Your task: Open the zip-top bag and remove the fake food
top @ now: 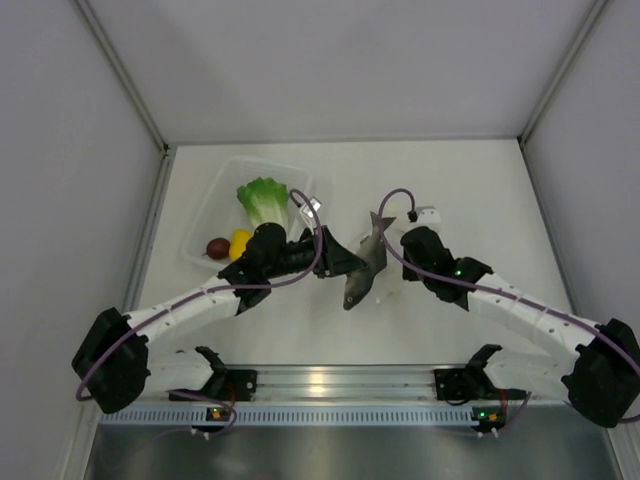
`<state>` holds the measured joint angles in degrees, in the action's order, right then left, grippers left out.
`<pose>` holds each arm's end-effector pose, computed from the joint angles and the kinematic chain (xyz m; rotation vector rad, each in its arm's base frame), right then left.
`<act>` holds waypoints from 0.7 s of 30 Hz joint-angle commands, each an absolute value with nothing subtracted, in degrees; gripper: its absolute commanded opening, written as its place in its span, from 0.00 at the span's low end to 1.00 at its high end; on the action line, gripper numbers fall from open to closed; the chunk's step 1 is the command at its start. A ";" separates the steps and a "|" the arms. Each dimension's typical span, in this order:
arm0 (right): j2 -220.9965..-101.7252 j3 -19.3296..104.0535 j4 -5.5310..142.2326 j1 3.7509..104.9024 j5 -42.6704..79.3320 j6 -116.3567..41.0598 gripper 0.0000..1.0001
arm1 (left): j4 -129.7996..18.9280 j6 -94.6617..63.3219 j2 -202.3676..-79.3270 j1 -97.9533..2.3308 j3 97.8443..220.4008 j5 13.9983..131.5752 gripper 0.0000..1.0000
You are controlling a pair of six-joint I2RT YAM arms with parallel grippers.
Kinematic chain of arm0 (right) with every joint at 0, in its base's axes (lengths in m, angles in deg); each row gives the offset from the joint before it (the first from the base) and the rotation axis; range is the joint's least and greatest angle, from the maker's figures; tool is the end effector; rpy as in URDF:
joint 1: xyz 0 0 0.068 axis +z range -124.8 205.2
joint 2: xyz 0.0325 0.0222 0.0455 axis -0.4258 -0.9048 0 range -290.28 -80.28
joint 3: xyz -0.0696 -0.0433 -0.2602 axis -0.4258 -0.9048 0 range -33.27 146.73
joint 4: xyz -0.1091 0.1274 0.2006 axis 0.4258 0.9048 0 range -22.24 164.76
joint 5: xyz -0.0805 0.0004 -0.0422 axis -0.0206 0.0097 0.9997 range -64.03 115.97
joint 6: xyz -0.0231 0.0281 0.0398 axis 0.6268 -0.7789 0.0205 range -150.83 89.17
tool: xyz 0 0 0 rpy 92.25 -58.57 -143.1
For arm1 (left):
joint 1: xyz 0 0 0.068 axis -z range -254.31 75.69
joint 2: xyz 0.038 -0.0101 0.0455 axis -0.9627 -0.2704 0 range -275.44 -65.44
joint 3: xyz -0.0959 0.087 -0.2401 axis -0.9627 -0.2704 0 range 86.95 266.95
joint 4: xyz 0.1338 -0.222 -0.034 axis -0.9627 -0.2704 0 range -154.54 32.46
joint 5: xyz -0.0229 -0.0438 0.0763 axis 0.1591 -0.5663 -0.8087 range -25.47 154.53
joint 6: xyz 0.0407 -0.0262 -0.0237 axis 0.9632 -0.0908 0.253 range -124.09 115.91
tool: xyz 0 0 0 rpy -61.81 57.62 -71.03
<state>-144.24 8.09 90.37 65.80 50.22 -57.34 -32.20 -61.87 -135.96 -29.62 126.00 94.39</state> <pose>0.1828 0.1375 0.2365 -0.0791 2.2756 0.1104 0.1840 -0.2071 0.2745 0.2422 1.9928 -1.6933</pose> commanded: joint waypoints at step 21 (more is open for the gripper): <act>-133.10 10.58 99.04 64.93 45.49 -55.27 0.00 | -64.04 -42.94 -125.99 -62.34 133.01 64.25 0.00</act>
<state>-134.93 8.09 96.38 65.78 46.79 -56.26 -63.69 -46.48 -125.08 -58.08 133.96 60.41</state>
